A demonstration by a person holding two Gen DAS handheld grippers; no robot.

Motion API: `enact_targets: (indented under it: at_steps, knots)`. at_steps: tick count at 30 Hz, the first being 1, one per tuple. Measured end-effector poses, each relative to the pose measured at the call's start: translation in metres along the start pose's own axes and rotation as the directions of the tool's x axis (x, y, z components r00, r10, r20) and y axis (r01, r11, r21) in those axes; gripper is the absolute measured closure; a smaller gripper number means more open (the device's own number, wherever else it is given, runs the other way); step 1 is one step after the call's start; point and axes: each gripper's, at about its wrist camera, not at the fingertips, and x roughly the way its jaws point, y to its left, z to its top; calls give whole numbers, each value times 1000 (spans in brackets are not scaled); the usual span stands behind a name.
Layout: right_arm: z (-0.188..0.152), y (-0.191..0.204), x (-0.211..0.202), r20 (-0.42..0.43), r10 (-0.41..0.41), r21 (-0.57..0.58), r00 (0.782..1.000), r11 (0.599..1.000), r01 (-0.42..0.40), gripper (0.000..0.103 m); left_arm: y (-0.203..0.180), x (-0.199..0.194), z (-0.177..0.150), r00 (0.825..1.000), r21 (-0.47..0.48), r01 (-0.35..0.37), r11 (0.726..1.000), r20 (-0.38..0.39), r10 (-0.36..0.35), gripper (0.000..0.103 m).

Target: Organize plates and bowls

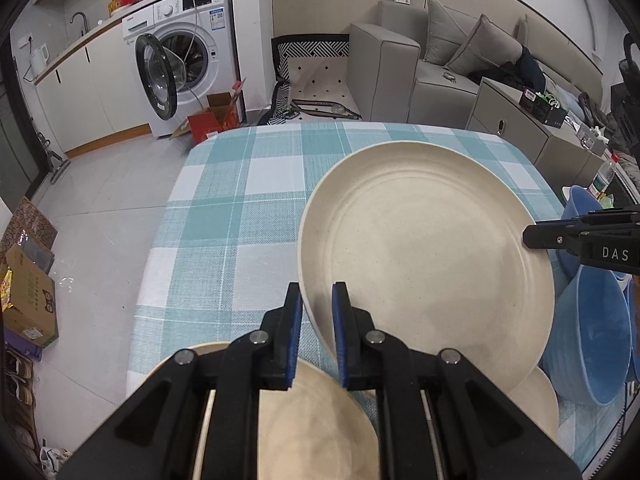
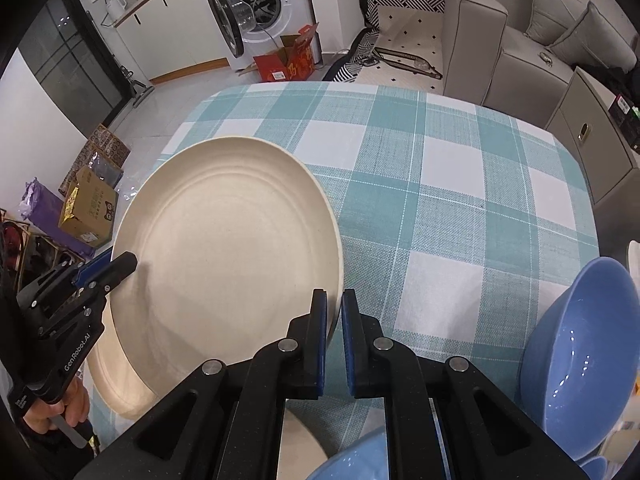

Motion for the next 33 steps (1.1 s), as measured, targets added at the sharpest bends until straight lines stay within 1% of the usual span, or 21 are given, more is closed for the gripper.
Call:
enact_targets:
  at_steps: [7,14,18,23,26,33]
  knots:
    - [-14,10,-23,33,5,-22,999,1000,-4,95,0,-24,-7,999,3,-10,1000,35,9,91]
    - [-37,22,-42,64,6,-42,998,999,-3,95,-1,-46,-20,997,12,-20,1000,70,19,91]
    - [-49,25,-48,75,8,-55,997,998,-4,95,0,-54,-28,997,6,-8,1000,74,8,91]
    - [-64,32,-56,81,9,-72,997,997,-4,95,-1,-67,-40,996,13,-14,1000,88,13,90]
    - [-72,35,-62,77,31,-72,997,997,-26,95,0,-74,-47,996,7,-21,1000,89,21,90]
    - [-90,46,-80,100,35,-94,994,995,-26,95,1,-88,-60,995,11,-25,1000,100,23,91]
